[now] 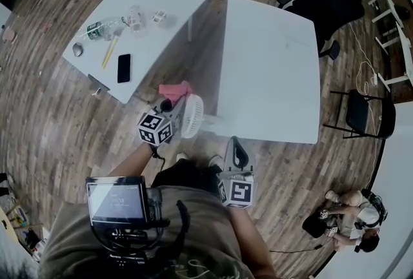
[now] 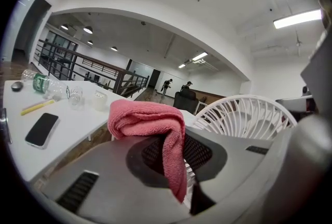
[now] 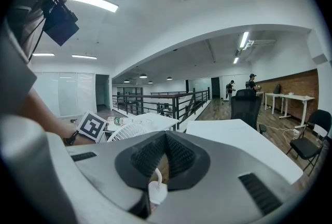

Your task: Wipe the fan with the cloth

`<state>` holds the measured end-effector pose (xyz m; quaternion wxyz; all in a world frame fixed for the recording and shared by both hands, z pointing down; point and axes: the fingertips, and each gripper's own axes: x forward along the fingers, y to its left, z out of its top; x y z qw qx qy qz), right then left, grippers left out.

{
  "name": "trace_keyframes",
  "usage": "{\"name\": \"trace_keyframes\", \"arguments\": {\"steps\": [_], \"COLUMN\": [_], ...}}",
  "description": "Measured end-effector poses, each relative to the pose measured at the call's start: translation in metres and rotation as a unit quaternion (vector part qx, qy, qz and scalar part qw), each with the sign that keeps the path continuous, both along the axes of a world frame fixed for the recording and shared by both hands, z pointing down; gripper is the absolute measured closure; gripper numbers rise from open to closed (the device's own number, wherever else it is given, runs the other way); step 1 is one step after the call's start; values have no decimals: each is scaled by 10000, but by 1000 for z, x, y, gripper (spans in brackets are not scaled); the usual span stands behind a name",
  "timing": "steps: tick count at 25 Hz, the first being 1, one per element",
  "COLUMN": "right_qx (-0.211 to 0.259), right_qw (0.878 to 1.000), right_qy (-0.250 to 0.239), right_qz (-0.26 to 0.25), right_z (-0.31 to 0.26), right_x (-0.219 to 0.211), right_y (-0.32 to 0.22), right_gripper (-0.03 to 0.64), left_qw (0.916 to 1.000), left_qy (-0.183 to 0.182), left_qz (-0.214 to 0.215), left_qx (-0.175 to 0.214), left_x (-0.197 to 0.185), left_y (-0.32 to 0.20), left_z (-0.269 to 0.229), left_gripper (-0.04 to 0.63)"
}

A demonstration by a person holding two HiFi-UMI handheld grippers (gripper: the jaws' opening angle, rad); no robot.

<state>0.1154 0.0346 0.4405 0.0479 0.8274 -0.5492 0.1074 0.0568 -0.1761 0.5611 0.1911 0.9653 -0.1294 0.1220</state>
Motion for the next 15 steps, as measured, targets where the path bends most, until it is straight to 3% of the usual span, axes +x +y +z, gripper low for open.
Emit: {"name": "trace_keyframes", "arguments": {"steps": [9,15], "right_qx": [-18,-39], "right_qw": [9999,9997], "right_qy": [-46,-54], "right_qz": [-112,-215], "right_z": [6,7], "right_x": [-13,-23], "right_y": [-5,-9], "right_gripper": [612,612], "left_qw": [9988,9989], "left_qy": [-260,-313], "left_qz": [213,251], "left_qx": [343,243], "left_x": [-13,-22], "left_y": [9,16], "left_z": [14,21], "left_gripper": [525,525]}}
